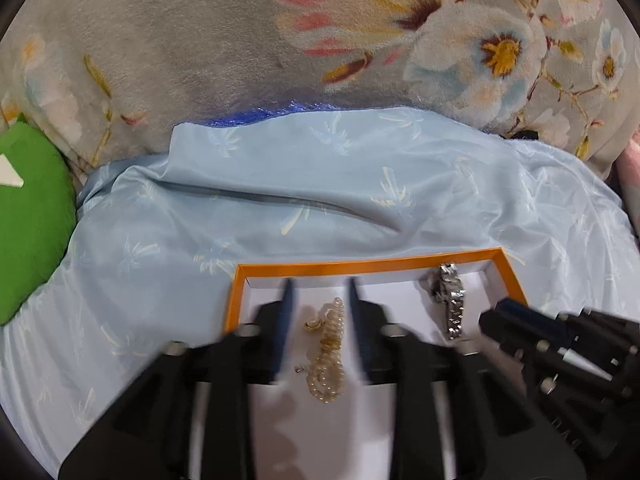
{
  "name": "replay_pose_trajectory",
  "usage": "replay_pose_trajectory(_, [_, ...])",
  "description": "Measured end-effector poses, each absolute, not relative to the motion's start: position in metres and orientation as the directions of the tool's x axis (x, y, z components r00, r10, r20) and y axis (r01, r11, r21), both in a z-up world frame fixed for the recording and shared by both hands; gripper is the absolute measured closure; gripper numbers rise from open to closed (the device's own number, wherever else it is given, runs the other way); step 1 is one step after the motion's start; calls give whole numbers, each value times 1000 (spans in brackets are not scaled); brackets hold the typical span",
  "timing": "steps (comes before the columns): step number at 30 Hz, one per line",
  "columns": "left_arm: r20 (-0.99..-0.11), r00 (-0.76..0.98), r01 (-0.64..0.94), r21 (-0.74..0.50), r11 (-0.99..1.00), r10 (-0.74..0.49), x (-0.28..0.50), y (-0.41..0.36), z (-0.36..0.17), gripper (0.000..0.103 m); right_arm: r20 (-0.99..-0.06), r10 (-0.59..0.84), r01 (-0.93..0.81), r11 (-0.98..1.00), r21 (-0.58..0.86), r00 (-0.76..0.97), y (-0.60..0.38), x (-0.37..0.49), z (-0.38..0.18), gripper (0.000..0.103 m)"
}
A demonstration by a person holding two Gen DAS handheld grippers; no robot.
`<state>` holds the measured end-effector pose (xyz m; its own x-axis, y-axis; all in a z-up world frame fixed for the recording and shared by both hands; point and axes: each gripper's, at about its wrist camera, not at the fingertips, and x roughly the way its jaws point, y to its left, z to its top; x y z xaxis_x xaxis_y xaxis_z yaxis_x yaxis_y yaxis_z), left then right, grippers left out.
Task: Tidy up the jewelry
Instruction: 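Carry pearl bracelet and silver watch into the orange box while both tools open, then lift both open tools up out of the orange box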
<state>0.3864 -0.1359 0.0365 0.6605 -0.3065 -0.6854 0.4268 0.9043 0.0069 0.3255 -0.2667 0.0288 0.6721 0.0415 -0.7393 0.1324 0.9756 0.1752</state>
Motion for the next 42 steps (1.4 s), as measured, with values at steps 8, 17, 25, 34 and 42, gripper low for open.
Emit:
replay_pose_trajectory(8, [-697,661,407,23,913,-277,365,-118,30,51,-751,21,141,979,150,659,-265,310,31,90])
replay_pose_trajectory(17, [-727,648,340,7,941,-228,370,-90,21,50,-783,7,155,979,133,622,-261,367,37,71])
replay_pose_trajectory(25, [-744,626,333,-16,943,-234,368,-77,10,50,-784,-33,132,989,62,620,-253,346,28,93])
replay_pose_trajectory(34, [-773,589,347,-20,938,-235,348,-79,-6,50,-797,15,114,988,106,604,-259,288,21,92])
replay_pose_trajectory(42, [-782,584,338,-11,941,-219,333,-81,-12,50,-816,70,114,980,164,574,-255,263,14,93])
